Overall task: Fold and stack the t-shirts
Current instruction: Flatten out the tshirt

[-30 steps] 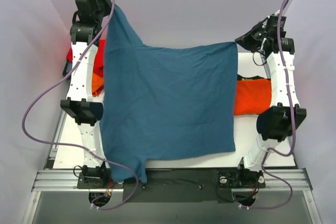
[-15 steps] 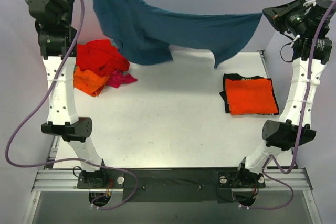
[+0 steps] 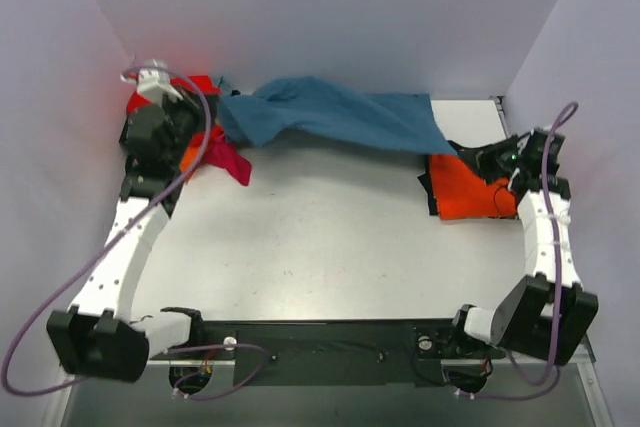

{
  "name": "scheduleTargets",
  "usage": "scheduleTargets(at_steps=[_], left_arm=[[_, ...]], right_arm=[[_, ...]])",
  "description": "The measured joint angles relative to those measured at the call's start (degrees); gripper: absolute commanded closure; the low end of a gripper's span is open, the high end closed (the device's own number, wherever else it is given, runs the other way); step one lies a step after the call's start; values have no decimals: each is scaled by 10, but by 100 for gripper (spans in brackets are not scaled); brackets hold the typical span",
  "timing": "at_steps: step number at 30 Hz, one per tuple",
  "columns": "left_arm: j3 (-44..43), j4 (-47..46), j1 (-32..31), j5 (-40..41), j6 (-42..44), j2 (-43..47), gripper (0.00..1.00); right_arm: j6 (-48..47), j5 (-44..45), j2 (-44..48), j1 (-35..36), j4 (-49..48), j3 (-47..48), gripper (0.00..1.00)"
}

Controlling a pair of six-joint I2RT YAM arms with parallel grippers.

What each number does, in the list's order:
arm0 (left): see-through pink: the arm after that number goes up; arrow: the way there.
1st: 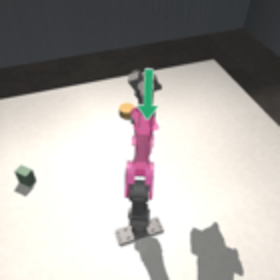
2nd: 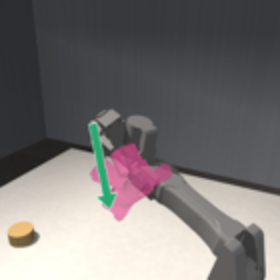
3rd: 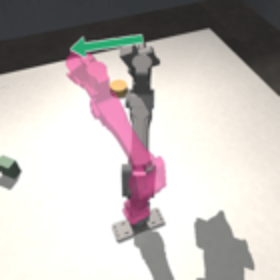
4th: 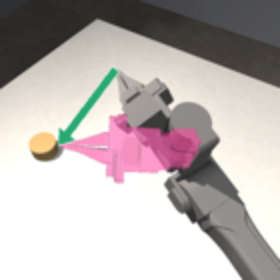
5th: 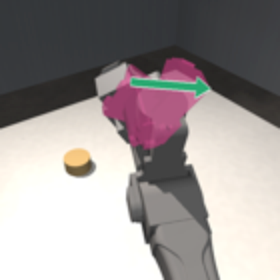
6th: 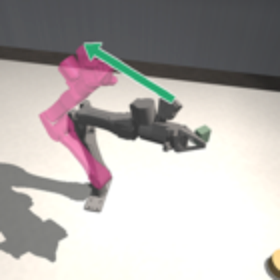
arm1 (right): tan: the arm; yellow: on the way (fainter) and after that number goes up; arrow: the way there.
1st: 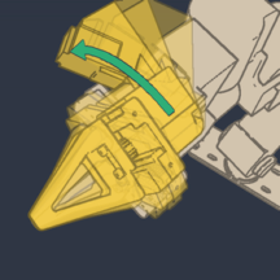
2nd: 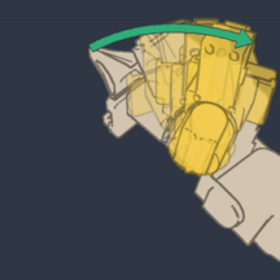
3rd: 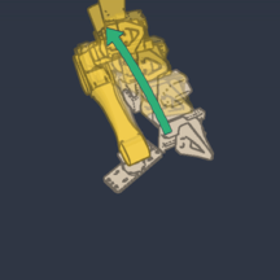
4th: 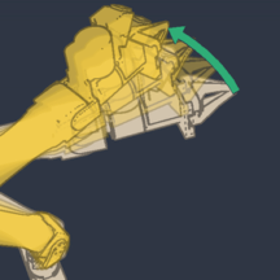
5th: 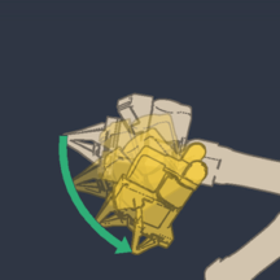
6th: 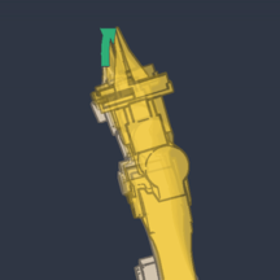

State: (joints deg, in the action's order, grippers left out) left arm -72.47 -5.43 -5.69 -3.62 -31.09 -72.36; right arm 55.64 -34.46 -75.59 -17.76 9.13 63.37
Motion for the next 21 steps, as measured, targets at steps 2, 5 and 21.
scheduleTargets(at_steps=[2, 5, 21], left_arm=[[90, 10, -31, 11, 2, 69, 100], [200, 45, -101, 49, 5, 205, 100], [413, 278, -131, 148, -61, 510, 100]], right_arm=[[4, 11, 52, -8, 0, -71, 100], [7, 43, 168, -16, 23, -171, 100], [-78, 151, 376, -13, 216, -330, 100]])
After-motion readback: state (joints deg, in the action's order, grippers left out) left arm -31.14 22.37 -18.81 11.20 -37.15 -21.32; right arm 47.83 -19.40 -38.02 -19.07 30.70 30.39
